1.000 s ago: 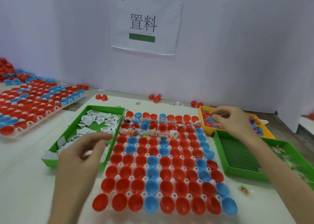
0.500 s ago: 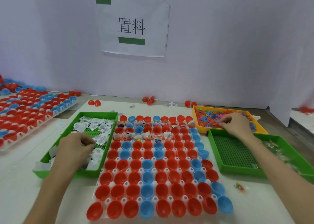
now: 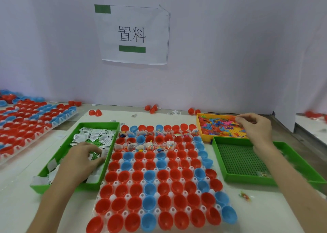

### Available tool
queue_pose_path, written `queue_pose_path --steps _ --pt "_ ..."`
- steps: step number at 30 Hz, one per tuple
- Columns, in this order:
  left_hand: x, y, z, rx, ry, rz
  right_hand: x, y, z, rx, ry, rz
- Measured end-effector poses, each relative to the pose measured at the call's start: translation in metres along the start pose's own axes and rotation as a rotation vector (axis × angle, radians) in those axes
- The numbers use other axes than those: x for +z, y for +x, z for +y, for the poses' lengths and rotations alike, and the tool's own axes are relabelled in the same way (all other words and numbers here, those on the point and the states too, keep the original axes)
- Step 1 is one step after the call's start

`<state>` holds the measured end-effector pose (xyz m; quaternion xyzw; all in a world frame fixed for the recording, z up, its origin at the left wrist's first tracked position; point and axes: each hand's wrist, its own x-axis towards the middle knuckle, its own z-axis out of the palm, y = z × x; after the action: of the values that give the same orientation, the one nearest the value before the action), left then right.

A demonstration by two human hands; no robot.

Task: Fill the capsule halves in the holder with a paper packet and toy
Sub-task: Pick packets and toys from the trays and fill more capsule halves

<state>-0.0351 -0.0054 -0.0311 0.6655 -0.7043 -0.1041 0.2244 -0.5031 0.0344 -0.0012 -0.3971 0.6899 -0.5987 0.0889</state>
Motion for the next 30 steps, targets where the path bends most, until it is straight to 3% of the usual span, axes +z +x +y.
queue_pose_path --steps 6,10,16,21,26,30 --pt "0.001 -0.003 -0.005 -0.045 -0.144 0.112 -0.003 -0.037 -0.02 0.129 0.288 -0.035" --pt "0.002 -0.006 -0.001 -0.029 -0.208 0.295 0.003 -0.068 -0.039 0.154 0.368 -0.12" --pt "0.0 -0.011 0.004 -0.09 -0.318 0.445 0.012 -0.107 -0.054 0.056 0.325 -0.312" --pt "-0.013 -0.034 0.032 0.038 -0.371 0.534 0.015 -0.116 -0.058 -0.021 0.36 -0.42" --pt "-0.016 -0.082 0.117 0.159 -0.643 0.309 0.016 -0.125 -0.065 -0.086 0.508 -0.707" --pt "0.006 -0.106 0.158 0.14 -0.916 0.186 0.017 -0.134 -0.068 -0.122 0.545 -0.84"
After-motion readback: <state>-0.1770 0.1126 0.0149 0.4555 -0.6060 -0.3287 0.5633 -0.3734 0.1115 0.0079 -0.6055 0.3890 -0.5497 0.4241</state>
